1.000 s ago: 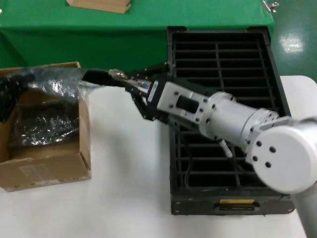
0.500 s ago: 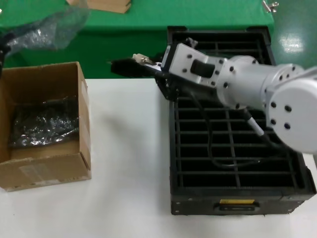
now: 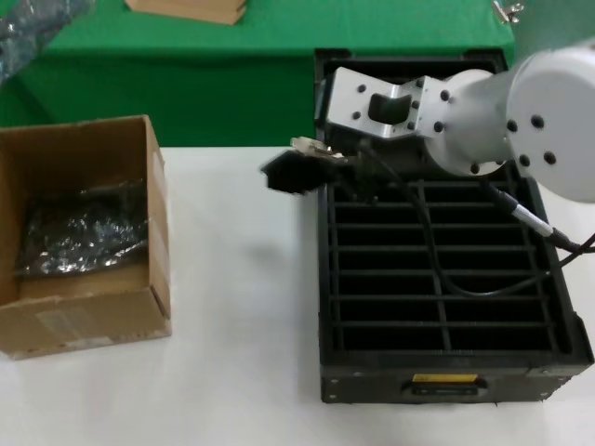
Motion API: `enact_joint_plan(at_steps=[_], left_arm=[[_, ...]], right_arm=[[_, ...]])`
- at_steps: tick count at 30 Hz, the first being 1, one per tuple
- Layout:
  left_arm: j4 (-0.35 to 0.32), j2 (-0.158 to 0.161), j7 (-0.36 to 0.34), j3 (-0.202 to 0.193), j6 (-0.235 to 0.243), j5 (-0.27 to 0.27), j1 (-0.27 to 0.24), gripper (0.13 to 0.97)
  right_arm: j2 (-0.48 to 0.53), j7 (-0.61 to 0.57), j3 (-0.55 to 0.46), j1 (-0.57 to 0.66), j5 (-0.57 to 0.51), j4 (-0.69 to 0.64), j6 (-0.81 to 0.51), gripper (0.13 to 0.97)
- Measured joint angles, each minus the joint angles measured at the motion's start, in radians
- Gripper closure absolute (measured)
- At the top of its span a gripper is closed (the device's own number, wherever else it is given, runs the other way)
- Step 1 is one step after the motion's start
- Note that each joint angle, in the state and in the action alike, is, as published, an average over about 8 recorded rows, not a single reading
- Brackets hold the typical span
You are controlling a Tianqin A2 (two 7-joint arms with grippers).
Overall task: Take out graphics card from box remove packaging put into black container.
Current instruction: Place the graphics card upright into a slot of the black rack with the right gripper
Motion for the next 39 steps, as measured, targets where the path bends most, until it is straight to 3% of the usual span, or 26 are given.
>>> enact_joint_plan(at_steps=[11, 21, 39], left_arm=[[0.020, 0.030, -0.062, -0.043, -0.004, -0.038, -0.005, 0.958], [0.036, 0.045, -0.104, -0.071, -0.001, -0.060, 0.005, 0.958], [0.080, 0.064, -0.123, -0.086, 0.018, -0.071, 0.003, 0.958]], right_arm=[[0.126, 0.113, -0.236, 0.249, 0.138, -0.133, -0.085, 0.906], [0.116, 0.101, -0.385, 0.364, 0.207, -0.303, -0.091, 0.906], [0.007, -0.026, -0.427, 0.422, 0.166, -0.590, -0.051, 0.906]])
